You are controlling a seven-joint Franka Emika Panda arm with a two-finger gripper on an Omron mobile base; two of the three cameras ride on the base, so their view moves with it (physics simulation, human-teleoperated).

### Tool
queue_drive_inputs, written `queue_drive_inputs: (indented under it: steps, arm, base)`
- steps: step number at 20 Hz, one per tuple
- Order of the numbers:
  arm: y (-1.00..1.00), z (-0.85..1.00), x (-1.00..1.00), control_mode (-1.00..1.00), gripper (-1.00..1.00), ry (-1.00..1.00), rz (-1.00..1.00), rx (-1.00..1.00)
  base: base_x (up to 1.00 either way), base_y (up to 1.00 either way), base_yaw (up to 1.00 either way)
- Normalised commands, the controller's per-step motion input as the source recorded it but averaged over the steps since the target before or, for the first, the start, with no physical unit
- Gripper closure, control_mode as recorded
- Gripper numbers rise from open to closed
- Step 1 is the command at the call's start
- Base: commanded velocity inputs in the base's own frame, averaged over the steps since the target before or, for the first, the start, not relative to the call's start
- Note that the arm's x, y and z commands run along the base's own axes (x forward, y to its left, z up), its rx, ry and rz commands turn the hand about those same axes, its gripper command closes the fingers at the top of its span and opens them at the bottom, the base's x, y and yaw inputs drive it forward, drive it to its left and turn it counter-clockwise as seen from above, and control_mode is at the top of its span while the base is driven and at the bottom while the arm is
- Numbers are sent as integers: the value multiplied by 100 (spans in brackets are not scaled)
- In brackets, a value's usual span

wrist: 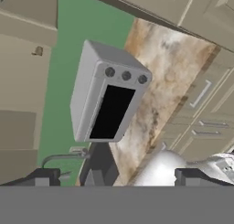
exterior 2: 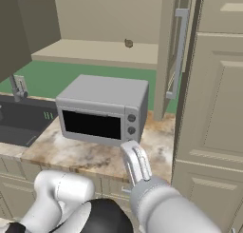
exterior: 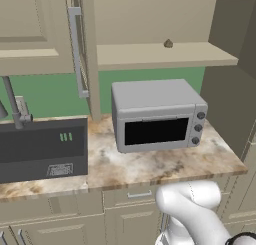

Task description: Pick the avocado and bread from the counter and place them on the plate. Then pick the jam from the cabinet and place it next to the plate. Lastly close the cabinet door.

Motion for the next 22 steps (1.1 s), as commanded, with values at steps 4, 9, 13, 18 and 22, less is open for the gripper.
queue_drive_inputs:
  steps: [4, 9, 13, 18, 22]
  arm:
    - [-8, 0, 28, -100, -100, 1, 4, 15]
    - [-3, 0, 36, -100, -100, 2, 6, 12]
    - [-7, 0, 40, -100, -100, 1, 6, 10]
    - [-14, 0, 44, -100, -100, 2, 8, 11]
    - [-26, 0, 33, -100, -100, 2, 10, 13]
  base:
    - [0, 0, 0]
    - [0, 0, 0]
    - [0, 0, 0]
    - [0, 0, 0]
    - [0, 0, 0]
